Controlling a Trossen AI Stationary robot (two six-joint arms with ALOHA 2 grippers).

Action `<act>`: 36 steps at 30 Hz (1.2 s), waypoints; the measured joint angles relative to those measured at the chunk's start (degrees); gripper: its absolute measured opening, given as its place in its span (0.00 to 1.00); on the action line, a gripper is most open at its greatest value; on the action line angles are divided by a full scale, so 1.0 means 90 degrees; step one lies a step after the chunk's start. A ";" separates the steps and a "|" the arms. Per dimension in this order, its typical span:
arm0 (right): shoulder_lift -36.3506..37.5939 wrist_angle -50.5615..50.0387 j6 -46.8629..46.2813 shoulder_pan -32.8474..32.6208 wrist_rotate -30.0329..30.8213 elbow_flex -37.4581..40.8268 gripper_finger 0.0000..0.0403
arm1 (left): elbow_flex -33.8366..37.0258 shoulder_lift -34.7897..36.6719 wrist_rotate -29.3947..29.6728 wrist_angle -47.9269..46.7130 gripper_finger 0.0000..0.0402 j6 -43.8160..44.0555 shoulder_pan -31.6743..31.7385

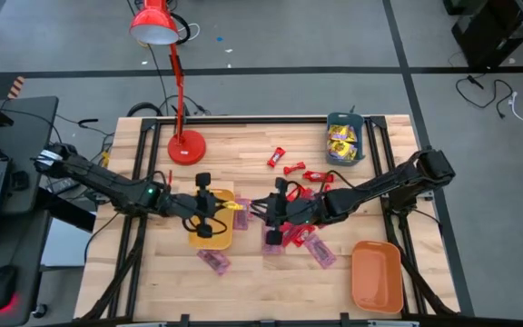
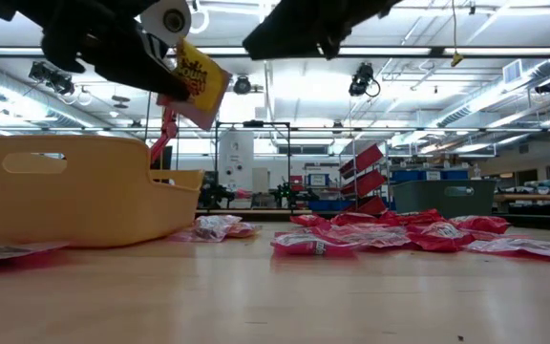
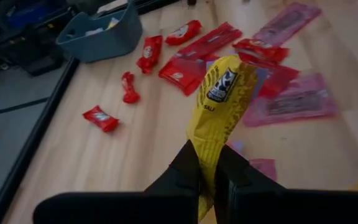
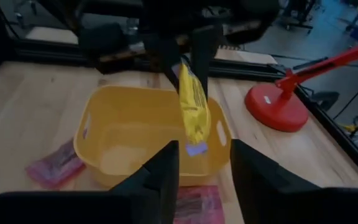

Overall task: Sort candy
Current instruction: Put the yellow candy pack into the blue bin

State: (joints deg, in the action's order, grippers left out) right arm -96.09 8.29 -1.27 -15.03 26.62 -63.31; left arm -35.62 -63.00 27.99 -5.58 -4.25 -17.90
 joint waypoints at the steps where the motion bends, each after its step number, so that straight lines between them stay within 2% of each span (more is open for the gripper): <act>1: 0.0022 0.0003 -0.0001 0.0031 -0.0005 0.0000 0.34 | 0.0000 0.0000 0.0000 0.0027 0.04 -0.0047 0.0048; 8: -0.0019 0.0085 0.0377 0.0330 -0.0133 -0.0102 0.46 | -0.0002 -0.0026 -0.0101 0.0888 0.04 -0.0585 0.0380; 13: -0.0025 0.0071 0.1016 0.0442 -0.0148 -0.0297 0.52 | -0.0002 -0.0029 -0.0052 0.1017 0.04 -0.0746 0.0620; 20: -0.0025 0.0022 0.1513 0.0723 -0.0390 -0.0441 0.54 | -0.0002 -0.0029 -0.0189 0.1319 0.04 -0.1008 0.0762; 27: 0.0011 -0.0160 0.1888 0.1010 -0.0728 -0.0444 0.40 | -0.0005 -0.0032 -0.0172 0.1750 0.04 -0.1848 0.0831; 31: 0.0095 -0.0272 0.2190 0.1131 -0.0827 -0.0447 0.26 | -0.0005 -0.0032 -0.0024 0.1739 0.04 -0.1888 0.1029; 36: 0.0225 -0.0641 0.2386 0.1281 -0.0836 -0.0454 0.03 | -0.0005 -0.0034 0.0238 0.1676 0.05 -0.1807 0.1202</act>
State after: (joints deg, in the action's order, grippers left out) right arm -94.07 2.52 20.21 -3.50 19.10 -67.40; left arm -35.66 -63.31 30.13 9.51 -20.51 -7.08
